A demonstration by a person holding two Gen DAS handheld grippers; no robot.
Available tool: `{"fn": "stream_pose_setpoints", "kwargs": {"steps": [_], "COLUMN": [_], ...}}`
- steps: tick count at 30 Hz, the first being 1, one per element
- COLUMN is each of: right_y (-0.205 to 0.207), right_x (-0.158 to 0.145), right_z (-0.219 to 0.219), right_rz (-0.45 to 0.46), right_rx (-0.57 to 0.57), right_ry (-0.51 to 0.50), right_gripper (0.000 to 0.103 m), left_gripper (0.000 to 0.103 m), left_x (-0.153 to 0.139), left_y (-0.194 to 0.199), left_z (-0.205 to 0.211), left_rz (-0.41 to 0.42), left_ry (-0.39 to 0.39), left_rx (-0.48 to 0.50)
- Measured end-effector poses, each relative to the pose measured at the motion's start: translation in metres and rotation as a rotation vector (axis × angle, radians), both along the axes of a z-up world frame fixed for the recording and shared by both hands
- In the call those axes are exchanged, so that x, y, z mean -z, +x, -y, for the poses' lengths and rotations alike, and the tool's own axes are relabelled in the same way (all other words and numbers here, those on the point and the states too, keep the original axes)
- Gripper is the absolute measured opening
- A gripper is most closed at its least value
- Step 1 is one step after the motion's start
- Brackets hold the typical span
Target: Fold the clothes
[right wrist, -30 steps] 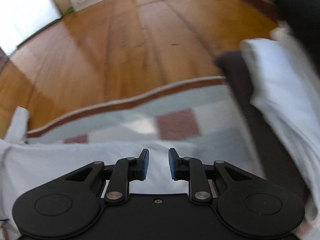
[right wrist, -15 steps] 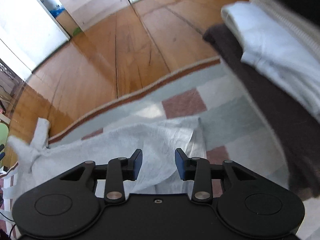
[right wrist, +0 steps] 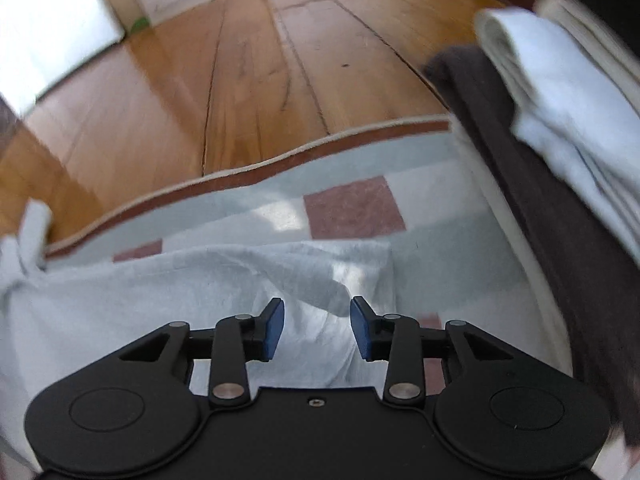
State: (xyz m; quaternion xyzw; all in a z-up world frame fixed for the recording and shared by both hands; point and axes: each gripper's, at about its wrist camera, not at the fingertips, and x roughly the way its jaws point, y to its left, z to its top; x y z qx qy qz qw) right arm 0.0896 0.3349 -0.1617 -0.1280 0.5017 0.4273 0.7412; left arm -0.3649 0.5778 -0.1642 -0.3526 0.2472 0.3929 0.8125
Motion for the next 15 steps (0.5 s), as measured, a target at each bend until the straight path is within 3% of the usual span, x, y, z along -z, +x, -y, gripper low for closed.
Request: {"fn": "stream_pose_setpoints", "kwargs": {"steps": [3,7,10,15], "right_y": [0.011,0.003,-0.004,0.009], "right_x": [0.006,0.027,0.034,0.044], "right_z": [0.021,0.038,0.049,0.039], "right_rz": [-0.139,-0.497,-0.549,-0.495], "right_rx": [0.081,0.099,0.140,0.176], "right_ry": [0.033,0.070,0.129,0.166], "right_gripper": [0.043,0.048,0.051,0.050], "left_gripper": [0.042,0.042,0.042,0.042], "left_x": [0.011,0.018,0.028,0.028], "left_y": [0.027,0.040,0.044,0.071], "left_z": [0.016,0.046,0.058,0.068], "left_rz": [-0.102,-0.078,-0.008,-0.051], "left_ry": [-0.076,-0.182,-0.288,-0.199], "left_rx": [0.060,0.087,0.061,0.160]}}
